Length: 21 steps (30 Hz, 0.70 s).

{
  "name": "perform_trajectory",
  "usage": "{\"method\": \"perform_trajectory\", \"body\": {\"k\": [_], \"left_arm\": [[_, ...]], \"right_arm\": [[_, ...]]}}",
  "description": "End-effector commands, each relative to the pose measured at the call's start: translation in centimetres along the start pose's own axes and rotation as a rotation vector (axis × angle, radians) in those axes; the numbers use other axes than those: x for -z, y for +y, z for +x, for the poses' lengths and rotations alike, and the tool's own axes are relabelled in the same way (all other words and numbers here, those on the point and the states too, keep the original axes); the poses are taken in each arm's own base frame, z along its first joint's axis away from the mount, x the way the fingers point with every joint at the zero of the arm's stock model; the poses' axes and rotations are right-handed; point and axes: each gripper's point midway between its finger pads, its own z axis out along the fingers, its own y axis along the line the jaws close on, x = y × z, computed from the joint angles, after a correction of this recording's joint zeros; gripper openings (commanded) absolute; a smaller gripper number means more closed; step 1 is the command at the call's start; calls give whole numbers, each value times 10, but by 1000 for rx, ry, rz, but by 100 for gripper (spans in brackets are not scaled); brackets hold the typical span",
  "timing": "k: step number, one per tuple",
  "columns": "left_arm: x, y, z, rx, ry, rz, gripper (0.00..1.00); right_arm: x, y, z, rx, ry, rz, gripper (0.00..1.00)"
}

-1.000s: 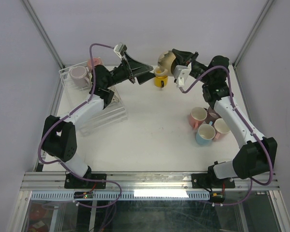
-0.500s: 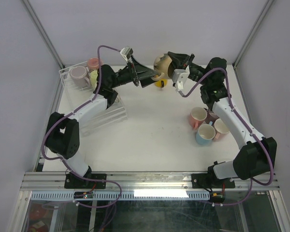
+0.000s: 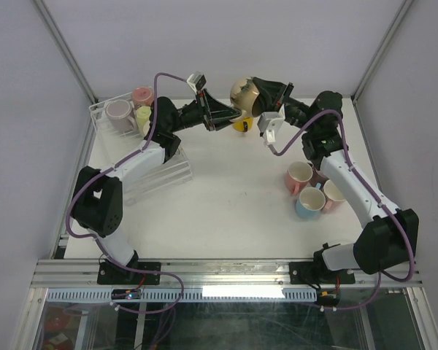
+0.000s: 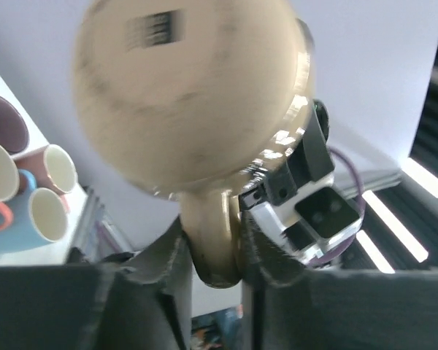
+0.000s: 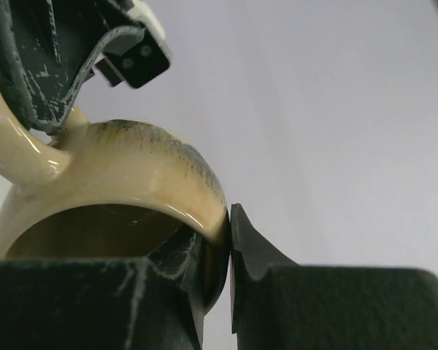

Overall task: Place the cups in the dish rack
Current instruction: Pick up the cup at the center of the board.

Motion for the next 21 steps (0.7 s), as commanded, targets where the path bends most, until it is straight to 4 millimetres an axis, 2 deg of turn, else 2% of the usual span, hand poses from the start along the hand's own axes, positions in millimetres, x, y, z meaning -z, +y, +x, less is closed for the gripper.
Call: {"method": "perform_trajectory", "body": {"k": [1, 2, 5, 12, 21], "left_arm": [[-4, -35, 4, -121, 19, 127, 3], [-4, -36, 4, -122, 15, 131, 0], [-2, -40, 3, -133, -12, 141, 0], [7, -53, -1, -165, -75, 181, 0], [31, -63, -13, -193, -179, 183, 0]], "right_arm": [[7, -52, -50, 105, -96, 127, 0], [7, -51, -50, 105, -92, 126, 0], [8, -50, -49, 105, -86, 128, 2], [13, -45, -47, 105, -64, 133, 42], [22, -36, -39, 83, -4, 124, 73]]}}
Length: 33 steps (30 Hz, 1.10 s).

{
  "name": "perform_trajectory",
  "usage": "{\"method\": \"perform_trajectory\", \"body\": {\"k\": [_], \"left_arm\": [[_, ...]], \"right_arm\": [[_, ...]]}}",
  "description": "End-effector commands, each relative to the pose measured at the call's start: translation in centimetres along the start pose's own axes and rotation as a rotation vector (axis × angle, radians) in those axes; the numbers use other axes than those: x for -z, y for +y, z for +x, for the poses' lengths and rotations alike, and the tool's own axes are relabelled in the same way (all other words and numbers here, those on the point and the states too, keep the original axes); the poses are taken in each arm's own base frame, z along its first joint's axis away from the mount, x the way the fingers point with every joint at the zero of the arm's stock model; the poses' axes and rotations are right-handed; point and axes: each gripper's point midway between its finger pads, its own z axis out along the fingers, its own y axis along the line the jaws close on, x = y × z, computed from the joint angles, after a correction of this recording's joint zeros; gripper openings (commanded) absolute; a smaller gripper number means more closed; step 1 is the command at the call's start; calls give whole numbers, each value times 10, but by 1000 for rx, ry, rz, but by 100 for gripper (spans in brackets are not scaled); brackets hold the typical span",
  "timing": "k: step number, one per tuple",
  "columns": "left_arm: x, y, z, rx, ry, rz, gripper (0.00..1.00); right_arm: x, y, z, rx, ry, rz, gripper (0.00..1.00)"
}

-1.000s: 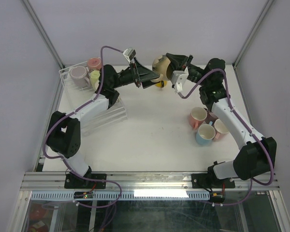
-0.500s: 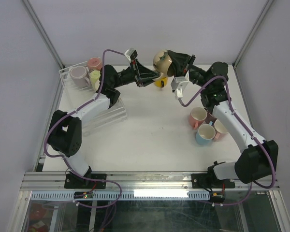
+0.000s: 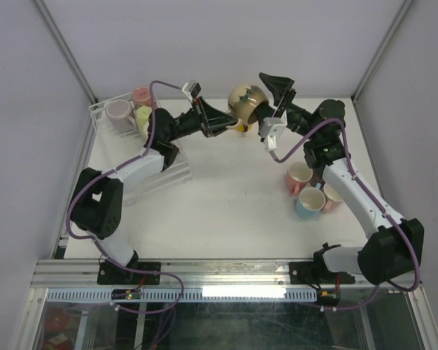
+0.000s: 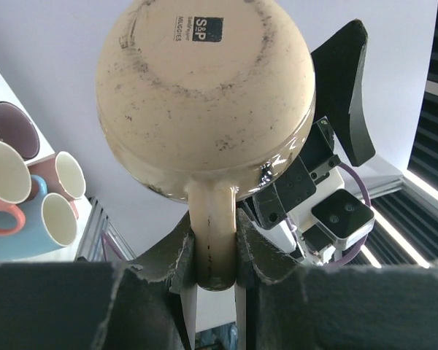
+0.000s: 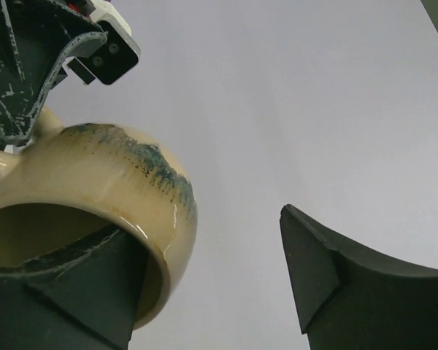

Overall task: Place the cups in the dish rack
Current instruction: Pick up the cup at the center of the board, then place the cup on the dish rack.

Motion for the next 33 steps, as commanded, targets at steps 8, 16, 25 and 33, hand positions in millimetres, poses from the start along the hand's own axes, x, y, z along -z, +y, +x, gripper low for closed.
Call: {"method": "perform_trajectory", "body": {"k": [8, 16, 25, 33], "left_arm": [[30, -73, -16, -243, -150, 113, 0], [39, -75, -22, -268, -186, 82, 0], [51, -74, -24, -374, -233, -84, 0], [66, -69, -19, -421, -269, -206, 0]], "right_arm": [[17, -12, -19, 23, 26, 24, 80], [22, -6, -20, -27, 35, 19, 83], [26, -1, -14, -234, 73, 52, 83], [33, 15, 7, -530, 133, 68, 86]]}}
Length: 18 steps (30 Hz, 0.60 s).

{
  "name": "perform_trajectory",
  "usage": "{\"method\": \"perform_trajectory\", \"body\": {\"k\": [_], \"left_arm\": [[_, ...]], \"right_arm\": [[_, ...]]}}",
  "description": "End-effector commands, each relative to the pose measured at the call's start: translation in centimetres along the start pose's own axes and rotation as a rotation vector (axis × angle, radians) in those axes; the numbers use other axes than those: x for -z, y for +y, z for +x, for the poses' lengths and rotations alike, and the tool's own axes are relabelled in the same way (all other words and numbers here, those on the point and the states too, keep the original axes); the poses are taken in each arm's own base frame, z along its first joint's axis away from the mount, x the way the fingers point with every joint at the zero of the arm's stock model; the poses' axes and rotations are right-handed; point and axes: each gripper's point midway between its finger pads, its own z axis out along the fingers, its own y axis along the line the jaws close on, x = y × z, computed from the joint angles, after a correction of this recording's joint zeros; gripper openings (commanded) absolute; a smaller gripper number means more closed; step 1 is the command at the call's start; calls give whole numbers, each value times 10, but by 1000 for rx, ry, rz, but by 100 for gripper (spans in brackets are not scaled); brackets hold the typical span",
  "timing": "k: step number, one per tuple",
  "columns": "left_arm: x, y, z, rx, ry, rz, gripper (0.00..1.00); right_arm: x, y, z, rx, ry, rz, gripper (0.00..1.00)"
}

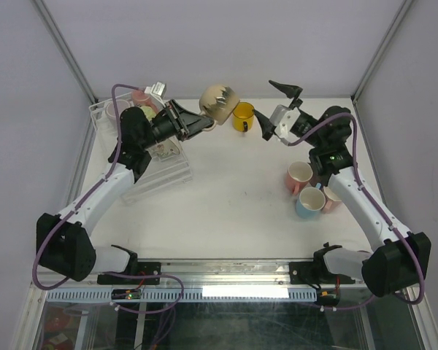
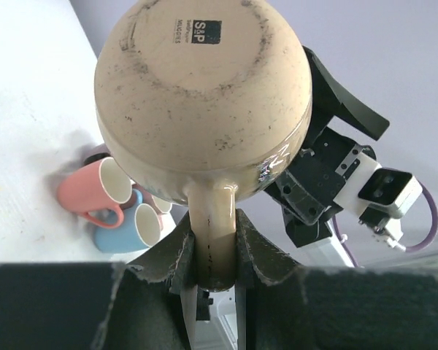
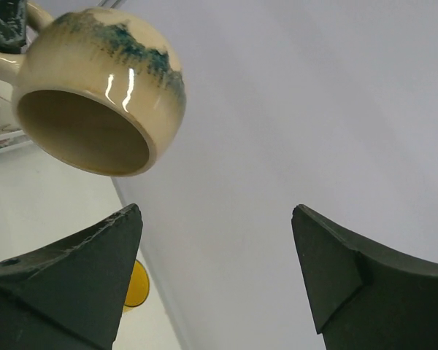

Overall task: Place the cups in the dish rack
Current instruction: Place the cup on the dish rack.

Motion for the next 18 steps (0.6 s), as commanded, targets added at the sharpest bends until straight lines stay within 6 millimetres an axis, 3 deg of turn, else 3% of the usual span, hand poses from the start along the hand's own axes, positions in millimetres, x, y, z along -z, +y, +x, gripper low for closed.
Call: {"method": "perform_trajectory", "body": {"k": [1, 8, 18], "left_arm": [[17, -44, -18, -193, -108, 32, 0], [38, -46, -28, -274, -191, -101, 0], [82, -35, -41, -345, -347, -320, 0]], "right_arm": [[9, -5, 7, -213, 24, 49, 86], [12, 10, 30, -413, 73, 22, 86], [4, 35, 35, -588, 93, -90, 86]]}}
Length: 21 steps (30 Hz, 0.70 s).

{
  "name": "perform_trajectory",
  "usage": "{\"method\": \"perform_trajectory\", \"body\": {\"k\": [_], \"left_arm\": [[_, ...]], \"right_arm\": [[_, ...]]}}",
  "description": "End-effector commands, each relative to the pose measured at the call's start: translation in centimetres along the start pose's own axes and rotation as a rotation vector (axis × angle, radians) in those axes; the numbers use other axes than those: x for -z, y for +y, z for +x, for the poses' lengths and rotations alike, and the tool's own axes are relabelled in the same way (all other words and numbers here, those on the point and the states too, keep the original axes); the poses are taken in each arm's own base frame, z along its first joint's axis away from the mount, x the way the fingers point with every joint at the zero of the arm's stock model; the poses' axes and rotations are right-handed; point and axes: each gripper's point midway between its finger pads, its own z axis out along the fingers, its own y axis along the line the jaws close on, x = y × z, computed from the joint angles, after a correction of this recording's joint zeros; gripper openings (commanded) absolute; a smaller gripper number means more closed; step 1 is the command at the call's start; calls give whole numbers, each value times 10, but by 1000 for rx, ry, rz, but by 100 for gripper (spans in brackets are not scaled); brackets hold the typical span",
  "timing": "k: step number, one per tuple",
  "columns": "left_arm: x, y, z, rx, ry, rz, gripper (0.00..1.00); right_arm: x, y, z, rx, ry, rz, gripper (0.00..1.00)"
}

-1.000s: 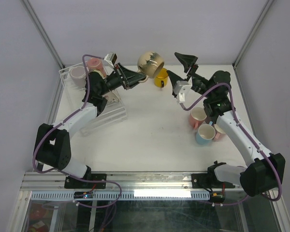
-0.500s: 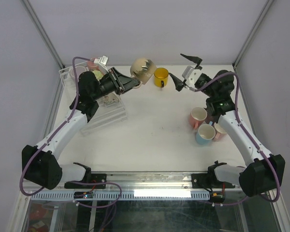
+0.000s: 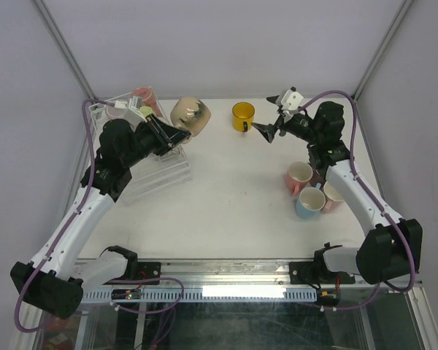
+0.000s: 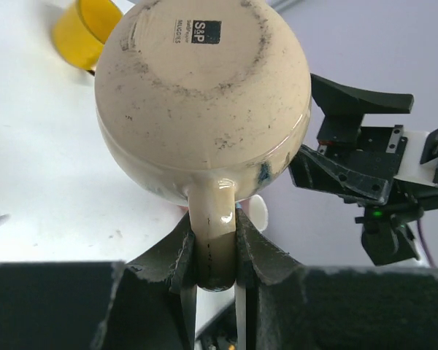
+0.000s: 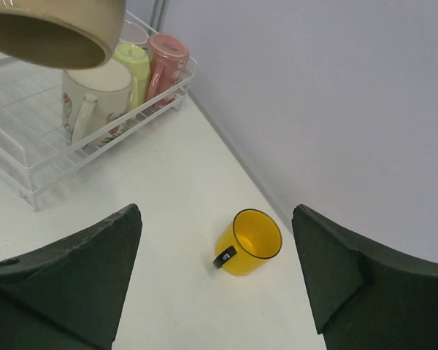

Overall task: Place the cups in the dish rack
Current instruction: Place the cup on the dish rack.

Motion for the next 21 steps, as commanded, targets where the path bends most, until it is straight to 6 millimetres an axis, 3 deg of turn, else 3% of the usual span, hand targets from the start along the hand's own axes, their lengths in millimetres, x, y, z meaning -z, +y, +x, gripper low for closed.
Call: {"method": "perform_trajectory", "body": {"k": [1, 9, 21], "left_arm": [[33, -39, -52, -150, -224, 23, 0], [51, -30, -67, -156, -330, -53, 0], [62, -4, -80, -127, -440, -174, 0]], "right_arm": [[-3, 1, -22, -61, -41, -40, 87], [-5, 6, -12, -115, -9, -66, 87], [-7, 21, 0, -239, 65, -148, 87]]}}
